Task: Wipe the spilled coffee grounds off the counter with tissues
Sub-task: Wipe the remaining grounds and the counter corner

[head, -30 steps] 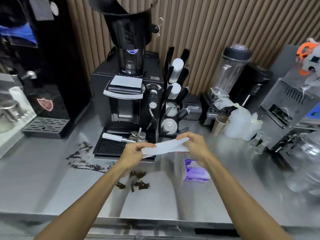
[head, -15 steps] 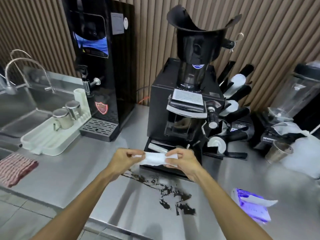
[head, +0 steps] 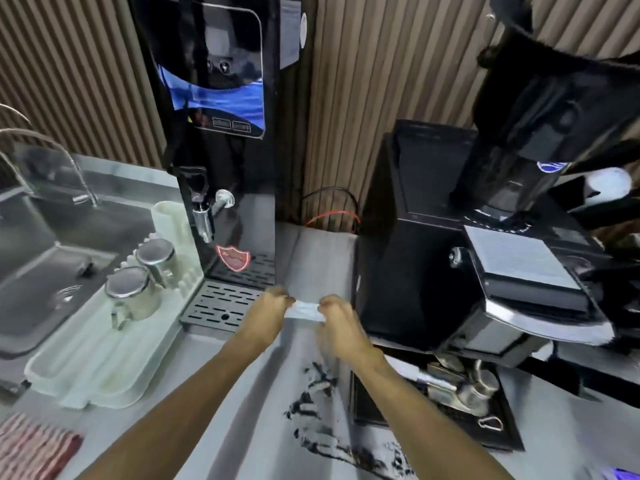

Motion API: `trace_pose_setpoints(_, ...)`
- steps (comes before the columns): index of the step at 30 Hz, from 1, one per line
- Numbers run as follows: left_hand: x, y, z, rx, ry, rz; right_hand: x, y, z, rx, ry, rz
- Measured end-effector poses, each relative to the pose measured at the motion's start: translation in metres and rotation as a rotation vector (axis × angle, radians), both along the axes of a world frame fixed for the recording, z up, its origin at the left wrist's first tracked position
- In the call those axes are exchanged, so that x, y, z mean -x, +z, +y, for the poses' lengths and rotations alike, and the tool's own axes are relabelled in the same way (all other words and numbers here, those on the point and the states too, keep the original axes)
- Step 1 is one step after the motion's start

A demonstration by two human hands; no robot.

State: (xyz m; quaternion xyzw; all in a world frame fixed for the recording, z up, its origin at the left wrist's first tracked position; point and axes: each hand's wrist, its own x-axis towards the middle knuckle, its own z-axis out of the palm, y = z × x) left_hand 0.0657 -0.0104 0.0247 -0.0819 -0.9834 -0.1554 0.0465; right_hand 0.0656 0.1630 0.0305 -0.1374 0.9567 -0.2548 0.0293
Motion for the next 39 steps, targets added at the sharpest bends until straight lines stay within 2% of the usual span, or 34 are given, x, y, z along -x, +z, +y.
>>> trace_pose_setpoints(2,0.03,0.007,0.008,-0.002,-0.022,-0.019,0.033,0.003,-0.011,-0.122,-0.073,-0.002)
trace_pose_setpoints(6,0.09,0.004,0.028,0.047,-0.022,-0.083,0.094,0.01,-0.022,-0.504,-0.129,0.04)
trace_pose_setpoints(10,0.144,-0.013,0.038,0.032,0.038,-0.063,0.146,0.001,-0.022,-0.74,-0.167,0.12)
trace_pose_setpoints(12,0.172,-0.029,0.039,-0.036,0.047,-0.075,0.174,-0.007,-0.024,-0.822,-0.176,0.158)
trace_pose_setpoints(17,0.227,-0.065,0.038,-0.051,0.133,-0.043,0.229,-0.032,-0.029,-0.715,-0.189,0.157)
trace_pose_setpoints(22,0.248,-0.088,0.042,0.168,0.064,0.027,0.249,-0.058,-0.029,-0.646,-0.22,0.138)
trace_pose_setpoints(24,0.25,-0.086,0.043,0.215,0.077,0.055,0.248,-0.067,-0.032,-0.68,-0.217,0.124)
trace_pose_setpoints(26,0.248,-0.092,0.044,0.348,0.018,0.111,0.244,-0.072,-0.035,-0.755,-0.207,0.105)
trace_pose_setpoints(30,0.234,-0.1,0.043,0.531,-0.034,0.065,0.233,-0.08,-0.035,-0.878,-0.161,0.034)
trace_pose_setpoints(34,0.215,-0.097,0.04,0.486,-0.048,-0.024,0.216,-0.081,-0.035,-0.918,-0.123,-0.019)
trace_pose_setpoints(39,0.172,-0.097,0.038,0.446,-0.019,-0.036,0.177,-0.07,-0.032,-0.899,-0.086,-0.071)
